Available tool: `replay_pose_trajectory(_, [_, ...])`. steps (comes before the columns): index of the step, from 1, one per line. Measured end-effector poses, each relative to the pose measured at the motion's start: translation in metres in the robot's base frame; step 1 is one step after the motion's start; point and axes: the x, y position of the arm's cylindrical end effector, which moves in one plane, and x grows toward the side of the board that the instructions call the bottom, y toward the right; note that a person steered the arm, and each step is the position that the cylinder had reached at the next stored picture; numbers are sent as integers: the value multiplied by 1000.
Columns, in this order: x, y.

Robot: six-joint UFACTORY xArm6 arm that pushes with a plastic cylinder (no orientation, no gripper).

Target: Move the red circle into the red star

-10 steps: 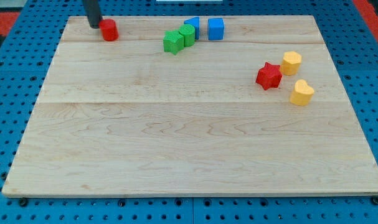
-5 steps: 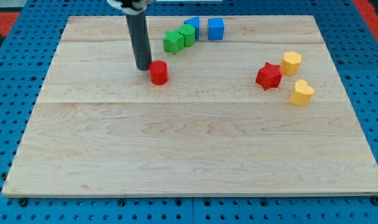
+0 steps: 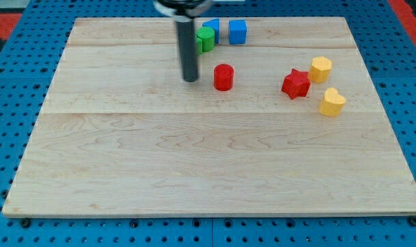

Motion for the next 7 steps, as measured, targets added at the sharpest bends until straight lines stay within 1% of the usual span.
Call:
replay_pose_trajectory(1, [19, 82])
replay_pose_trajectory(2, [40, 80])
replay_pose_trajectory(3, [18, 48])
replay_pose_trajectory(4, [5, 54])
replay_pose_trajectory(6, [12, 96])
replay_pose_trajectory(7, [33, 122])
